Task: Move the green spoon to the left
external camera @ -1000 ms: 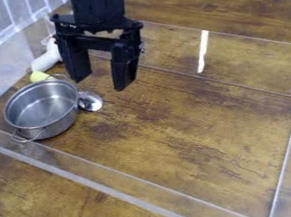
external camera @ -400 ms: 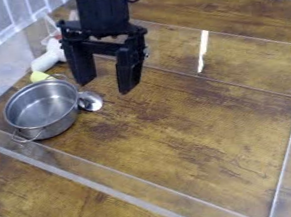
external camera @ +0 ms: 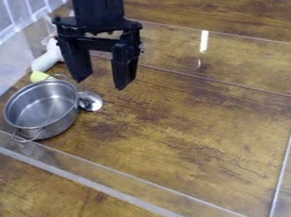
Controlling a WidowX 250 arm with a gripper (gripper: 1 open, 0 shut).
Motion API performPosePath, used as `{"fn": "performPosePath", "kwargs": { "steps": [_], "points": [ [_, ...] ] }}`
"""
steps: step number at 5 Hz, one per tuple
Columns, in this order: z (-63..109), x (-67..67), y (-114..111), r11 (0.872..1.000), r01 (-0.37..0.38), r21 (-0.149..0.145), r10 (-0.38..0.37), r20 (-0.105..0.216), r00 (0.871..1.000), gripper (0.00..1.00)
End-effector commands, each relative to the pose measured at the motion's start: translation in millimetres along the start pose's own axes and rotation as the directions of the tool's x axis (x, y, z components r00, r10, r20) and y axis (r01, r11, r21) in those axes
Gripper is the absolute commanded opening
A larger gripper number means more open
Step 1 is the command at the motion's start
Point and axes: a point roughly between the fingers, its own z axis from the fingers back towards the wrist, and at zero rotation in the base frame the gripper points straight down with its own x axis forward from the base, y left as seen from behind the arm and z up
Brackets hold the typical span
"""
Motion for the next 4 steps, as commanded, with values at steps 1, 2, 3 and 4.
{"fn": "performPosePath", "kwargs": {
  "steps": [1,2,3,4],
  "points": [
    [13.8,3.5,2.7,1.0,-0.008,0.001,0.008,0.042,0.999,1.0],
    [12.1,1.2,0.3,1.0,-0.003,-0.001,0.003,0.033,0.999,1.0],
    [9.9,-0.6,-1.8,1.0,0.001,-0.003,-0.001,0.021,1.0,1.0],
    [8.5,-3.0,-4.4,1.0,0.008,-0.004,-0.008,0.014,1.0,1.0]
  ]
}}
